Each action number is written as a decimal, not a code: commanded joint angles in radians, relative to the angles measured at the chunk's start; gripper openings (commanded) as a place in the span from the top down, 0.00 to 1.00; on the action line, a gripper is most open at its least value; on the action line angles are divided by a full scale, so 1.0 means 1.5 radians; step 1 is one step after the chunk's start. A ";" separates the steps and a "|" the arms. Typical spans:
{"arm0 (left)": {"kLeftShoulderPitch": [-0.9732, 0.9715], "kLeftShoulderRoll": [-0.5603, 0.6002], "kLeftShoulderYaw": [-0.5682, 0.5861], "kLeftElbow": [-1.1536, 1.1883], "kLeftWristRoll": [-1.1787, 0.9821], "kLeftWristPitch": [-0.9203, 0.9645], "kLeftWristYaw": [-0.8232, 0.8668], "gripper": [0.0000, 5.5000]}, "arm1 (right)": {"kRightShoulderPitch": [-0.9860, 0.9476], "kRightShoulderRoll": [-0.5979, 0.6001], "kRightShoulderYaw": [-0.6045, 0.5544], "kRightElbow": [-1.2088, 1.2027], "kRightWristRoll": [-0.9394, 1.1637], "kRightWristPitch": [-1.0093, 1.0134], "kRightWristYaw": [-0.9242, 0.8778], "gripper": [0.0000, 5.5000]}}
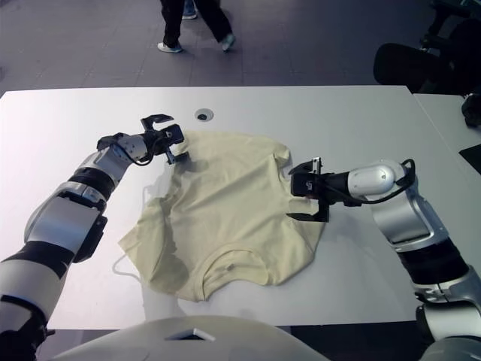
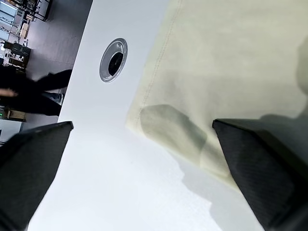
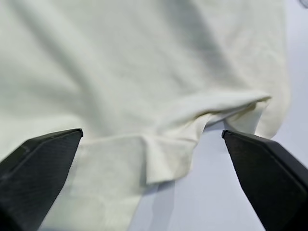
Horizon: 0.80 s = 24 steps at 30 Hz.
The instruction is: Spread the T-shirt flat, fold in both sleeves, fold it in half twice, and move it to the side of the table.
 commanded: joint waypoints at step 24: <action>0.000 0.069 0.087 -0.017 -0.064 -0.008 -0.049 0.02 | -0.005 -0.026 -0.042 -0.053 0.062 0.058 0.024 0.02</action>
